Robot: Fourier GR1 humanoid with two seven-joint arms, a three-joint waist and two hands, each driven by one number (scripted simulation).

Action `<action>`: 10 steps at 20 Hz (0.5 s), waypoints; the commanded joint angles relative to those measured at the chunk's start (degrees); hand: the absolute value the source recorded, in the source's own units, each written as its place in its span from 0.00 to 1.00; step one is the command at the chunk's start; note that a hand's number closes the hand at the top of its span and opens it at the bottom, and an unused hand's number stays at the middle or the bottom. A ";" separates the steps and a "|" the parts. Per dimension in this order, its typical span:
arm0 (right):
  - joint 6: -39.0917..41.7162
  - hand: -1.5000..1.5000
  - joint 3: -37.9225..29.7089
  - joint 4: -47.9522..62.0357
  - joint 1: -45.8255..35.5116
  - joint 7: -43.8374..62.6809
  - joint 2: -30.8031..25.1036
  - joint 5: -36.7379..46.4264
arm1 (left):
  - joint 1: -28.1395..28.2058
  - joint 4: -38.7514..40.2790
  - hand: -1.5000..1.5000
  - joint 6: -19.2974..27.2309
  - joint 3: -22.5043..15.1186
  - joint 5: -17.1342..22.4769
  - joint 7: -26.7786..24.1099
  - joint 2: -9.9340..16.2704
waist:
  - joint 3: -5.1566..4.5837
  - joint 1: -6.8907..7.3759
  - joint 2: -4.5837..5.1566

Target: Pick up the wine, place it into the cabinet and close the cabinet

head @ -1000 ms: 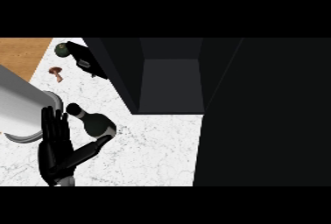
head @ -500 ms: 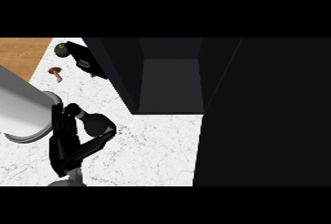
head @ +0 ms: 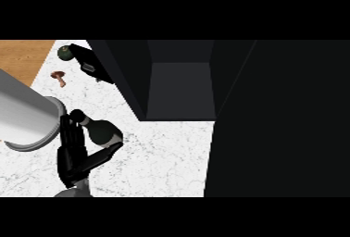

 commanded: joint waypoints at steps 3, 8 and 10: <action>-2.39 0.00 2.41 -9.84 -0.04 6.51 0.76 -0.07 | -2.48 6.55 0.00 -1.94 2.31 1.23 -3.93 -0.03 | -0.05 -0.08 0.00; -1.37 0.00 -1.51 -5.48 -2.79 4.31 0.05 -4.42 | -4.55 12.69 0.00 -5.76 2.92 2.74 -6.13 0.88 | -0.02 0.03 0.07; -0.33 0.00 -2.71 -3.68 -3.30 3.77 -0.68 -4.84 | -2.26 14.06 0.00 -7.22 1.44 2.77 -9.61 -0.54 | -0.01 0.15 0.06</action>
